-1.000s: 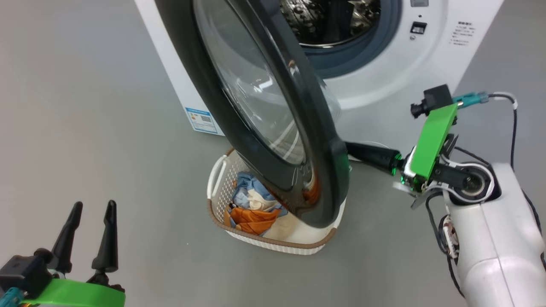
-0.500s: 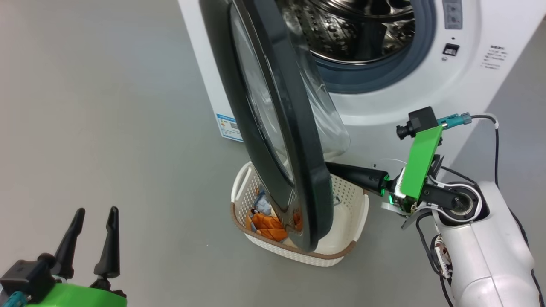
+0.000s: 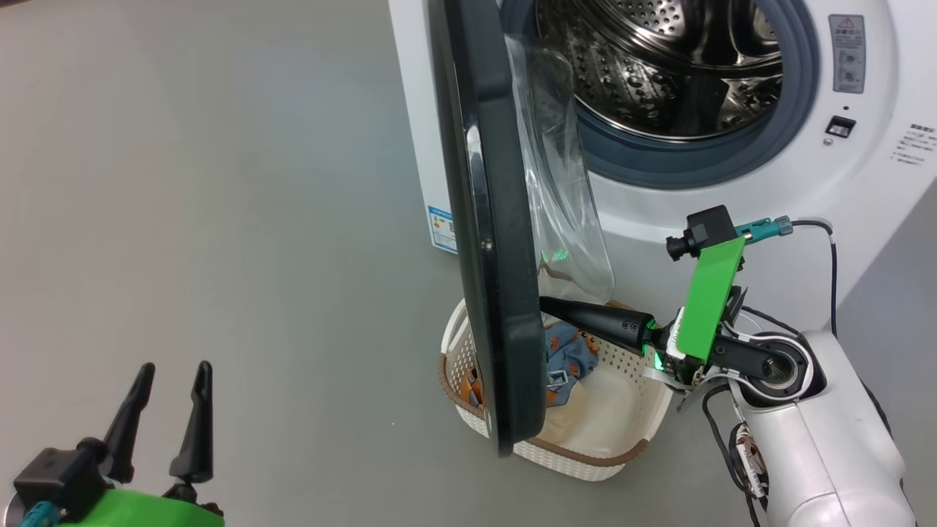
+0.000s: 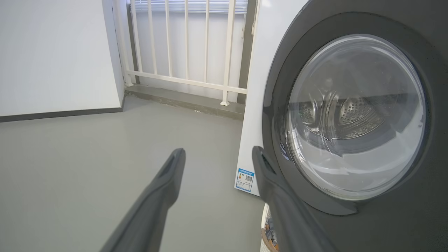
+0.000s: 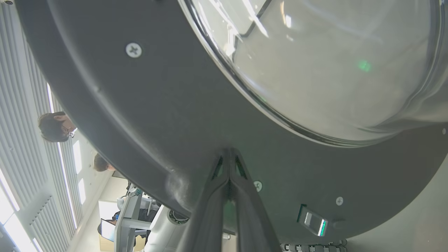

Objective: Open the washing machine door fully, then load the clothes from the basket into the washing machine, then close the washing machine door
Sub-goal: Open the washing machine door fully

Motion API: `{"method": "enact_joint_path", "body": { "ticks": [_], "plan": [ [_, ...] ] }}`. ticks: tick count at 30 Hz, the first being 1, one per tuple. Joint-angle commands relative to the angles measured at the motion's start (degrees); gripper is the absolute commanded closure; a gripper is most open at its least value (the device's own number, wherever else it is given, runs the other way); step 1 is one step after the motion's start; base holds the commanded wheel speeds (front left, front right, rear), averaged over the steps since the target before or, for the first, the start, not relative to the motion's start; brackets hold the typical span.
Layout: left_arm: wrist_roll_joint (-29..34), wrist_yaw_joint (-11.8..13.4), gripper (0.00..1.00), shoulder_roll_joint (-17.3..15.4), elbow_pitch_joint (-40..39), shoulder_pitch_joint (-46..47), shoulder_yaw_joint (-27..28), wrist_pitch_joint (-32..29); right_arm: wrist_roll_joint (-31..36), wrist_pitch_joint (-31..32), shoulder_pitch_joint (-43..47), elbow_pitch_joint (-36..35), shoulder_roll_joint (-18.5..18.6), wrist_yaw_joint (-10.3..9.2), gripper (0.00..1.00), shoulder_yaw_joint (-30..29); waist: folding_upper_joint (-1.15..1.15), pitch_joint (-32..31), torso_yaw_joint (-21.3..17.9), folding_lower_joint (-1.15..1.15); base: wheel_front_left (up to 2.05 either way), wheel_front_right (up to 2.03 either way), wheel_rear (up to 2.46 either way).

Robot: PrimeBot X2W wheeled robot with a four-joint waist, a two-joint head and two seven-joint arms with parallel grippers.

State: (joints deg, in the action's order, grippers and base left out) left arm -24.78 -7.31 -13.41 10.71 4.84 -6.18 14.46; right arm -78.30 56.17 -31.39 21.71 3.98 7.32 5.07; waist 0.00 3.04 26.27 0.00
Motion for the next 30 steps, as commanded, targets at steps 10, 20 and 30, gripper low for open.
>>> {"method": "enact_joint_path", "body": {
  "ticks": [10, 20, 30],
  "plan": [
    [0.3, -0.2, 0.00, -1.1, -0.7, 0.8, 1.8, 0.5, -1.3, -1.6, -0.9, -0.5, -1.1, 0.17, 1.00, 3.0, 0.00, -0.3, 2.6, 0.00, 0.00, 0.00, 0.00],
    [0.5, -0.2, 0.00, -1.3, -0.7, 0.7, 2.0, 0.5, -1.9, -2.2, -0.9, -0.3, -1.1, 0.17, 1.00, 3.8, 0.00, -0.5, 2.0, 0.00, 0.00, 0.00, 0.00],
    [0.7, -0.2, 0.00, -1.2, -0.6, 0.5, 1.7, 0.5, -2.2, -2.6, -0.6, -0.3, -0.9, 0.17, 1.00, 4.2, 0.00, -0.9, 0.8, 0.00, 0.00, 0.00, 0.00]
  ]
}}
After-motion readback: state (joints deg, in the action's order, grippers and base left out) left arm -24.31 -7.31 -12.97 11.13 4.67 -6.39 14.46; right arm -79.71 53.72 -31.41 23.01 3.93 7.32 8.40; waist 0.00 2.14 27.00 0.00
